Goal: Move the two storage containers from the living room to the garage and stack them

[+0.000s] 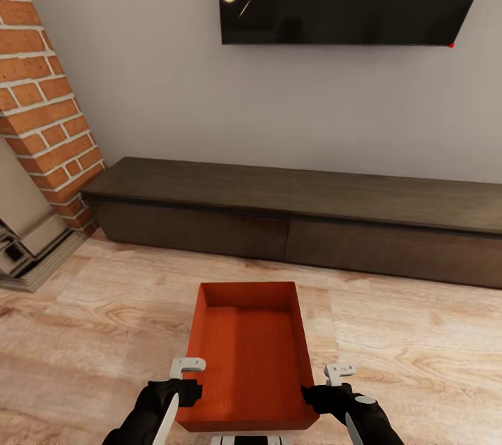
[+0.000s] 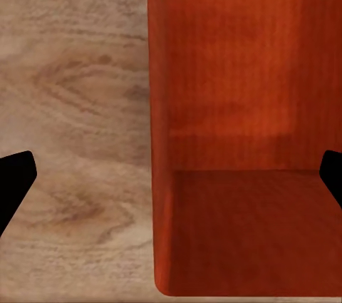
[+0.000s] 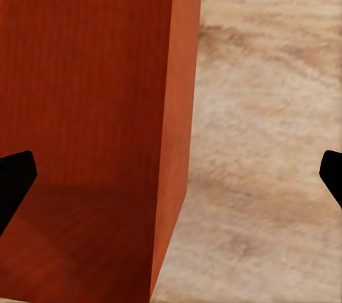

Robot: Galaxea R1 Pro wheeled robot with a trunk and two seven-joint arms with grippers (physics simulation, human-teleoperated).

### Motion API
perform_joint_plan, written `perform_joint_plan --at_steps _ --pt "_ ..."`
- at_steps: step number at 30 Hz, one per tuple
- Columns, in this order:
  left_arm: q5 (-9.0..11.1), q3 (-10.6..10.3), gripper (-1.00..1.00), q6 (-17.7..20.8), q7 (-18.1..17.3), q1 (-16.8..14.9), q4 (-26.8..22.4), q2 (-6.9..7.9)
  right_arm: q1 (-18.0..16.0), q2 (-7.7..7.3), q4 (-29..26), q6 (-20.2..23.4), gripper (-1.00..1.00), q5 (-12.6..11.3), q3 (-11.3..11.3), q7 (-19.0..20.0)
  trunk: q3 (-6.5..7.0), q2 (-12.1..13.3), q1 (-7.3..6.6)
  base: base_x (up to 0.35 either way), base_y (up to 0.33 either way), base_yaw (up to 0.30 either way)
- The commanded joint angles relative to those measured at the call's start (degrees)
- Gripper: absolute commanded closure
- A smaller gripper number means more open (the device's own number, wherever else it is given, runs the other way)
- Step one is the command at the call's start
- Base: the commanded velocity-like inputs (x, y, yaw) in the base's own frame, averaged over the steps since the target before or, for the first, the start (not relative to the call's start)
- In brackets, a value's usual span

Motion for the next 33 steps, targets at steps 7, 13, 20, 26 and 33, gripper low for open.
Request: perform_joint_plan --at_steps 7,13,20,26,33 --pt "-0.11 -0.1 -1.0 0.29 0.2 -0.01 -0.07 -0.09 -0.01 0.01 -0.1 0.31 -1.0 0.28 0.02 0.24 -0.23 -0.42 0.21 0.0 0.0 0.0" --pt "-0.11 -0.1 -1.0 0.29 0.2 -0.01 -0.07 -0.16 -0.01 0.01 -0.1 0.31 -1.0 0.29 0.1 0.24 -0.77 -1.62 0.87 0.0 0.0 0.0" --pt "-0.11 -0.1 -1.0 0.26 0.2 -0.01 -0.07 -0.08 -0.01 0.01 -0.1 0.31 -1.0 0.35 0.12 0.24 -0.77 -1.62 0.87 0.0 0.0 0.0" --pt "-0.11 -0.1 -1.0 0.27 0.2 -0.01 -0.07 -0.12 -0.01 0.01 -0.1 0.31 -1.0 0.36 0.2 0.24 -0.77 -1.62 0.87 0.0 0.0 0.0" --pt "-0.11 -0.1 -1.0 0.26 0.2 -0.01 -0.07 -0.17 -0.01 0.01 -0.1 0.31 -1.0 0.36 0.25 0.27 -0.77 -1.62 0.87 0.0 0.0 0.0"
